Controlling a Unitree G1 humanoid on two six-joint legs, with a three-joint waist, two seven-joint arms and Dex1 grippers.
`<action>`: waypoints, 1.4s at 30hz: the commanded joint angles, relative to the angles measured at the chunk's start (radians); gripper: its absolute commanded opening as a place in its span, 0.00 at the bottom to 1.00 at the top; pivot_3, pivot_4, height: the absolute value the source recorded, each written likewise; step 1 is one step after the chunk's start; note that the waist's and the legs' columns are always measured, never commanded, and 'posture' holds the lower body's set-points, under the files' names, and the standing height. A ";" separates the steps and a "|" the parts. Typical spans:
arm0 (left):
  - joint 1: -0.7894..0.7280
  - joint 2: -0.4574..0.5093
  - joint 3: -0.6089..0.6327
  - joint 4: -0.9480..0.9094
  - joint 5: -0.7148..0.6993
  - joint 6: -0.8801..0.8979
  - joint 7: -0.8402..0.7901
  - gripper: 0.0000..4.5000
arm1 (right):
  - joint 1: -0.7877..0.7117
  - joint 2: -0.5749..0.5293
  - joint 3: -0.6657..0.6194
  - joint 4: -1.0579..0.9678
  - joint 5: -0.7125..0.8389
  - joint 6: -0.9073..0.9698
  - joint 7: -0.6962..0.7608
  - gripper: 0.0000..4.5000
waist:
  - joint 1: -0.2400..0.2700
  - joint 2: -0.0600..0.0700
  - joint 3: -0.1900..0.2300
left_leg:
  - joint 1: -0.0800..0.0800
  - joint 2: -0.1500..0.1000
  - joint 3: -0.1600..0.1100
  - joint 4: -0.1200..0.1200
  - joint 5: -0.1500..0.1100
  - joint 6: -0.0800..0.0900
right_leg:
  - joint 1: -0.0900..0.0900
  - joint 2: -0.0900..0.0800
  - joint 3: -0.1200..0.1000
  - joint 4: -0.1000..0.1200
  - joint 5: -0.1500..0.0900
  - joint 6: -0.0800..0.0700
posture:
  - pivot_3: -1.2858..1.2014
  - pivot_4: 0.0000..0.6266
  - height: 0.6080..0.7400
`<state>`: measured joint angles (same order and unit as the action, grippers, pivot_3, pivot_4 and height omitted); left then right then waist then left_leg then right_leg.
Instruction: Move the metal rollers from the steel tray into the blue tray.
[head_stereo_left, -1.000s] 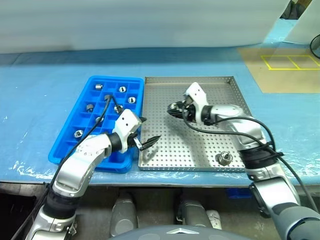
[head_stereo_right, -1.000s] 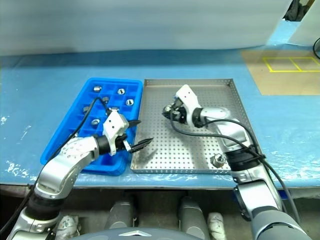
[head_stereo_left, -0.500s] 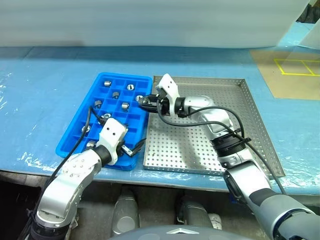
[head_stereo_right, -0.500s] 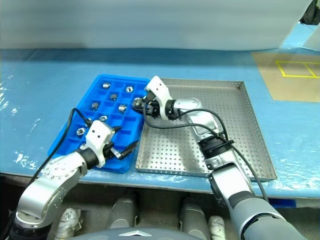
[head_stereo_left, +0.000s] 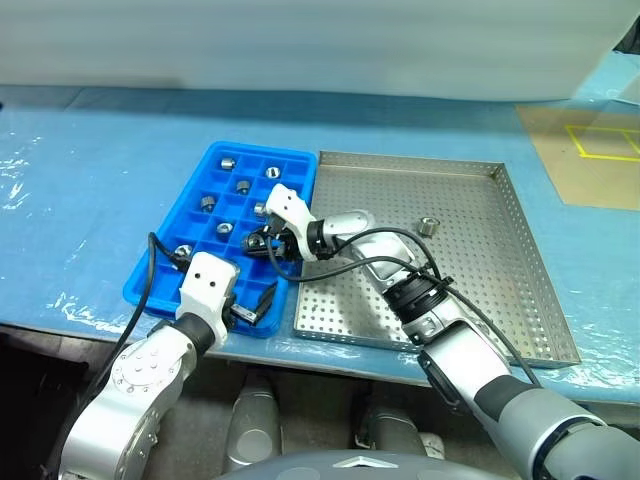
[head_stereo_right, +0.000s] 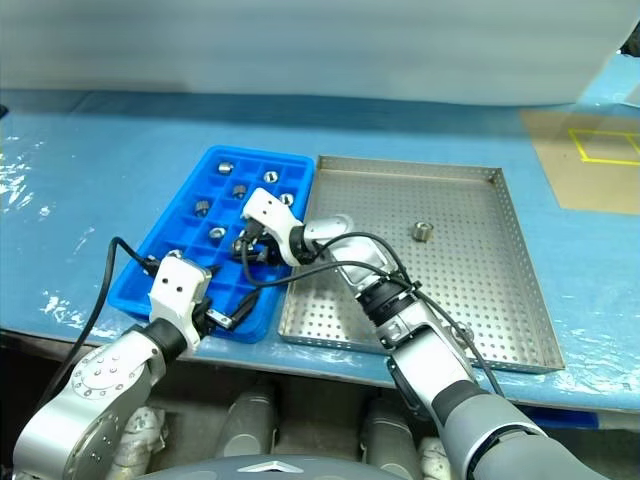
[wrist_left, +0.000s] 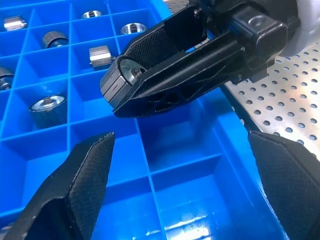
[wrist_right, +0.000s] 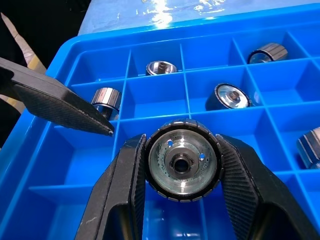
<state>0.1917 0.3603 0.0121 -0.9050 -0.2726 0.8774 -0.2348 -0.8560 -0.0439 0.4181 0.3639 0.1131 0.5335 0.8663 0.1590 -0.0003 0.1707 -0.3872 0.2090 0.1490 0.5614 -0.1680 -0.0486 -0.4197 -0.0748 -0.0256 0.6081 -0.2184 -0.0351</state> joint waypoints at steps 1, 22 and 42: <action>0.016 -0.018 0.031 -0.062 0.001 0.012 0.036 1.00 | -0.043 0.036 0.001 0.011 -0.010 -0.019 -0.005 0.37 | 0.000 0.000 0.000 | 0.000 0.000 0.000 0.000 0.000 0.000 | 0.000 0.000 0.000 0.000 0.000 0.000 | 0.69 0.24 1.00; 0.105 -0.060 0.050 -0.058 0.028 -0.039 0.102 1.00 | -0.041 0.105 0.029 0.091 -0.064 -0.020 0.006 0.37 | 0.023 0.000 0.000 | -0.001 0.000 -0.001 -0.001 0.000 0.000 | -0.001 0.000 0.000 0.000 0.000 0.000 | 0.70 0.24 1.00; 0.064 -0.054 0.040 -0.034 0.025 -0.042 0.086 1.00 | -0.004 0.102 0.028 0.076 -0.081 -0.011 -0.008 0.37 | 0.024 0.000 0.000 | 0.000 0.000 -0.001 -0.001 0.000 0.000 | -0.001 0.000 0.000 0.000 0.000 0.000 | 0.69 0.24 1.00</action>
<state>0.2631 0.3037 0.0517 -0.9169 -0.2491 0.8471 -0.1477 -0.8652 0.0529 0.4464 0.4627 0.0325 0.5296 0.8575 0.1828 -0.0005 0.1706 -0.3875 0.2091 0.1482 0.5606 -0.1679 -0.0489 -0.4205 -0.0746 -0.0256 0.6086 -0.2184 -0.0348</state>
